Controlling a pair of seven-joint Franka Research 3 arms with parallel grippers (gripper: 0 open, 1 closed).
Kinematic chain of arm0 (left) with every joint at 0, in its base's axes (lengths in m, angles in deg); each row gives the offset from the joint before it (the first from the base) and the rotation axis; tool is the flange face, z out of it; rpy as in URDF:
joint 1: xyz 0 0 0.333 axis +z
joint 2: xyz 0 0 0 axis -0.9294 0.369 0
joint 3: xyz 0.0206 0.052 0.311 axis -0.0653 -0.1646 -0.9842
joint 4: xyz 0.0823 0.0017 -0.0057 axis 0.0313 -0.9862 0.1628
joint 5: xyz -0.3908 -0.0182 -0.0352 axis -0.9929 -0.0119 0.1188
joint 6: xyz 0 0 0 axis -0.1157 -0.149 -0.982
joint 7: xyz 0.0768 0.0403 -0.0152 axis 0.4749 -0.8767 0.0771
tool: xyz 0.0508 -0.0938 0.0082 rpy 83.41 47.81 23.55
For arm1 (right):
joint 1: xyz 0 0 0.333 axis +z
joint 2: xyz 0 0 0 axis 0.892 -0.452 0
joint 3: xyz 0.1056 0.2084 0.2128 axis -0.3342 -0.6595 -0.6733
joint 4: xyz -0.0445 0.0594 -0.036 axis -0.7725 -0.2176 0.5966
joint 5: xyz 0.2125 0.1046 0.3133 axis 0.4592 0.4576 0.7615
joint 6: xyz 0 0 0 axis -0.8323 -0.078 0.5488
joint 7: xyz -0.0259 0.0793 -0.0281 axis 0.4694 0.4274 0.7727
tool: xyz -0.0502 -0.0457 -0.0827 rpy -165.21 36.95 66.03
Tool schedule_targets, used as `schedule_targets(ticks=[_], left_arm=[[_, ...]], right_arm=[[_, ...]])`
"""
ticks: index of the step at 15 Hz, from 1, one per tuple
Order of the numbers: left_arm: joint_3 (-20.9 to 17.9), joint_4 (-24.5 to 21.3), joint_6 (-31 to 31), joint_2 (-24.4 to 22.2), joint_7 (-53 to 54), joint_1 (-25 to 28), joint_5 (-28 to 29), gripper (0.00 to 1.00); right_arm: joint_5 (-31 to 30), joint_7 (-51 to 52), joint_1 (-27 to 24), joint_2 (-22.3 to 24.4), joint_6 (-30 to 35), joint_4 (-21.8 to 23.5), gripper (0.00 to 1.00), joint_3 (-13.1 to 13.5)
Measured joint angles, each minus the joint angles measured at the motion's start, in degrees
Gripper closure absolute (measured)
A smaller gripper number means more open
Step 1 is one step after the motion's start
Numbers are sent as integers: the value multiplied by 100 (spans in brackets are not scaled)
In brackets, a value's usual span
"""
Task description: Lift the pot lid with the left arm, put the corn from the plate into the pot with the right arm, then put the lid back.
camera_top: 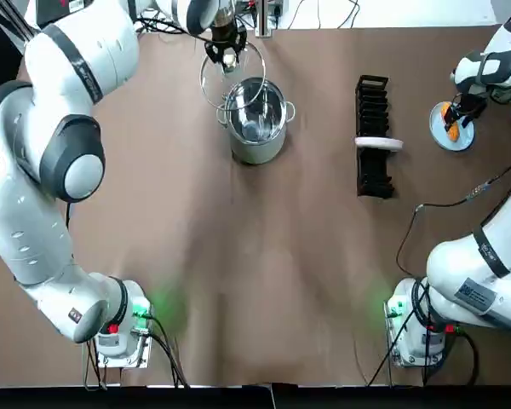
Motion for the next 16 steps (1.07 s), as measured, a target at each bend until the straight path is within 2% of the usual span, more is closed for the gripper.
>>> schedule_targets(ticks=[4,5,8,10,13,14,15,16], left_arm=[[9,-6,745,-180,762,350,-47,50],[11,-16,833,-215,1034,481,-95,50],[58,-209,907,-252,1926,913,-156,50],[227,-476,874,-250,2515,1326,-159,50],[620,-952,502,-250,3067,1955,-159,50],[701,-1113,260,-250,3102,2030,-159,50],[772,-1483,-329,-296,3103,2029,-157,50],[794,-1718,-607,-365,3103,2016,-156,50]], right_arm=[[13,1,2,-11,-11,1,26,-74],[14,1,3,-11,-31,1,30,-117],[15,1,7,-11,-281,1,31,-208],[15,1,8,-24,-443,1,32,-224],[15,2,8,-121,-825,2,34,-226],[15,2,10,-140,-851,2,42,-229],[15,7,15,-140,-839,3,57,-238],[15,27,15,-135,-827,8,57,-261]])
